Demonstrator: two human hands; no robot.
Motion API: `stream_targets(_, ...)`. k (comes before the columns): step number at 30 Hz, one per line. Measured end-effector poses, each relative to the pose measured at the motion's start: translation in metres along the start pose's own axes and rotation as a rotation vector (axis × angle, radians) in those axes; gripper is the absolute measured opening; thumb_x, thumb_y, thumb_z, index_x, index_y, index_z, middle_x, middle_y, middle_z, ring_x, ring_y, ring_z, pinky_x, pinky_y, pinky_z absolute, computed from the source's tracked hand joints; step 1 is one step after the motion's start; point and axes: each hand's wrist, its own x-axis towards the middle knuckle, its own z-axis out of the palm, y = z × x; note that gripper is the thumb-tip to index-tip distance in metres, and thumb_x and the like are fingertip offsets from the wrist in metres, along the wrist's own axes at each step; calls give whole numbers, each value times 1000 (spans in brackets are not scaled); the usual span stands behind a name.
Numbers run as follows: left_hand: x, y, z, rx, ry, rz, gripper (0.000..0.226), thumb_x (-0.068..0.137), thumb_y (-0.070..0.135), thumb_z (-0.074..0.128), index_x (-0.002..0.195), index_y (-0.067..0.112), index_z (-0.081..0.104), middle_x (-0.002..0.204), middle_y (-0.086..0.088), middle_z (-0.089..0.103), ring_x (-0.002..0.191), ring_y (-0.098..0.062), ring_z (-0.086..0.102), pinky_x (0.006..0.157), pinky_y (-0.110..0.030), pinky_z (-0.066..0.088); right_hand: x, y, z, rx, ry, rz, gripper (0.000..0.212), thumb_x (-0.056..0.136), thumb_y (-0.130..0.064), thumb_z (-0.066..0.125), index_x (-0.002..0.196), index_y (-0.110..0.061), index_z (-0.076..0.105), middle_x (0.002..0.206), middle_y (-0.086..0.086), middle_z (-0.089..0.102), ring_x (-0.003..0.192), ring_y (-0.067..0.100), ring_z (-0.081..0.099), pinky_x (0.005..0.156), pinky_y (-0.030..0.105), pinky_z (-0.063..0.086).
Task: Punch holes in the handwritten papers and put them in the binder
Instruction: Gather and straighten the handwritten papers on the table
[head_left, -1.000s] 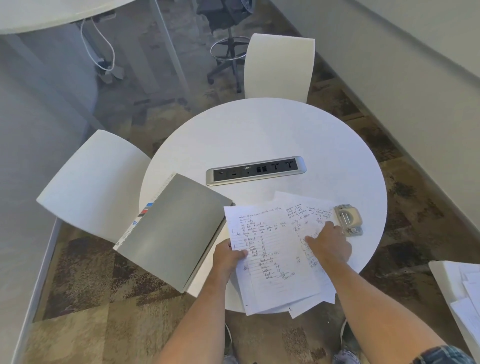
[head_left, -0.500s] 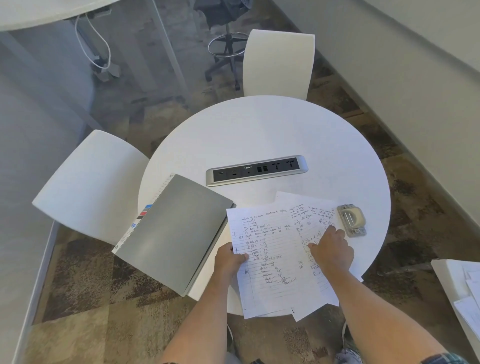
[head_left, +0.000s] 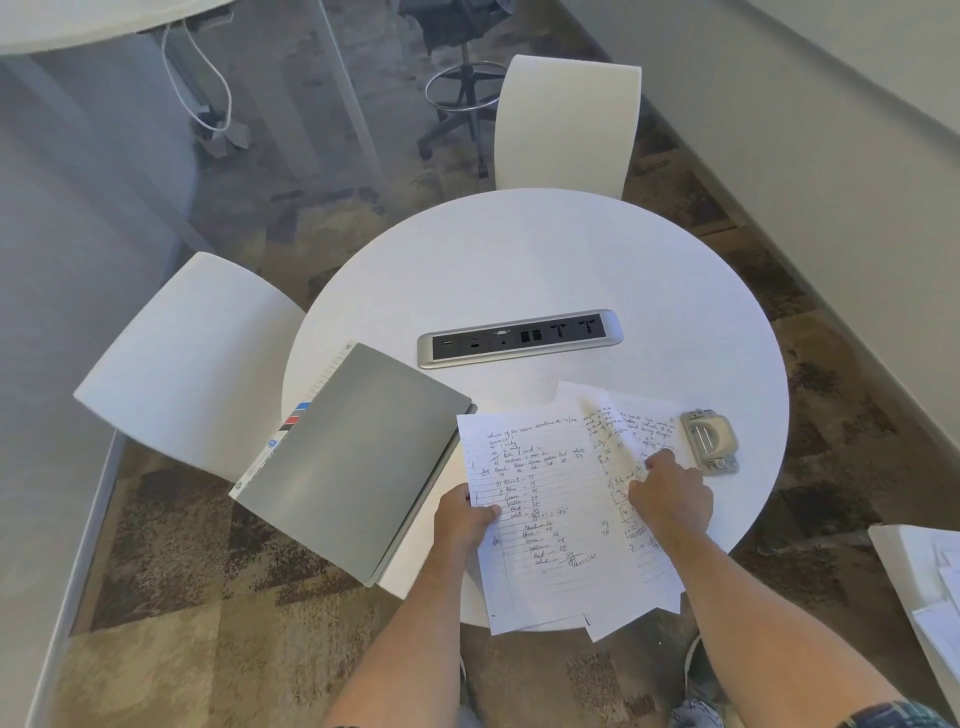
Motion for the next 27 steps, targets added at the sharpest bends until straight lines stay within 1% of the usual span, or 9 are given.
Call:
stream_targets(3, -2, 2, -2, -13, -17, -1, 23, 87, -1, 72, 97, 20, 71, 110, -3, 77, 102, -25, 73, 97, -49, 58, 0, 5, -4, 52, 7, -68, 18, 89, -32, 63, 102, -20, 64, 82, -1, 58, 94, 27, 54, 89, 38, 47)
stream_targets(6, -5, 4, -7, -105, -53, -14, 22, 90, -3, 70, 100, 16, 73, 111, -7, 77, 105, -29, 73, 98, -49, 57, 4, 15, -7, 372, -86, -91, 15, 92, -35, 65, 89, -20, 64, 81, 0, 69, 78, 24, 67, 78, 43, 59)
stream_targets(12, -11, 11, -13, -374, -204, -68, 28, 91, 8, 75, 119, 2, 72, 113, -16, 77, 109, -36, 73, 102, -55, 54, -4, 22, -34, 967, -343, -90, 15, 98, -18, 68, 111, -12, 71, 101, 8, 80, 87, 24, 77, 73, 37, 60)
stream_targets(17, -13, 20, -5, -428, -226, -30, 34, 87, 18, 81, 117, 5, 75, 118, -13, 76, 120, -32, 68, 113, -51, 45, -20, 11, -46, 1078, -527, -96, 17, 95, -10, 70, 112, -10, 73, 100, 14, 80, 89, 32, 78, 76, 45, 61)
stream_targets(19, -16, 25, -1, -425, -200, -13, 30, 91, 13, 76, 120, 5, 73, 117, -10, 77, 117, -28, 70, 109, -43, 49, -23, 8, -43, 1109, -567, -75, 21, 95, -5, 66, 115, -6, 71, 104, 20, 78, 96, 42, 75, 86, 58, 60)
stream_targets(21, -18, 30, 3, -384, -126, 12, 24, 95, 7, 71, 119, 6, 72, 116, -7, 77, 112, -23, 71, 98, -34, 53, -26, 7, -38, 1158, -564, -30, 23, 97, -17, 64, 116, -6, 71, 108, 21, 77, 105, 47, 71, 97, 68, 51)
stream_targets(24, -20, 38, 12, -276, -7, 53, 19, 95, 4, 67, 113, 9, 67, 117, -7, 75, 105, -22, 71, 83, -29, 55, -28, 7, -34, 1290, -640, 75, 47, 103, -54, 49, 121, -17, 72, 115, 15, 76, 111, 42, 70, 101, 63, 51)
stream_targets(25, -23, 41, 15, -241, 31, 62, 21, 94, 3, 67, 114, 9, 63, 115, -6, 73, 101, -21, 69, 76, -27, 54, -30, 6, -35, 1298, -677, 59, 47, 102, -56, 50, 123, -19, 71, 116, 14, 76, 110, 40, 71, 99, 60, 53)
stream_targets(27, -28, 45, 20, -215, 66, 76, 30, 93, 4, 68, 117, 13, 52, 111, -4, 71, 94, -18, 68, 67, -25, 50, -33, 7, -36, 1246, -663, -35, 37, 99, -40, 64, 126, -15, 68, 113, 13, 77, 104, 37, 74, 93, 56, 57)
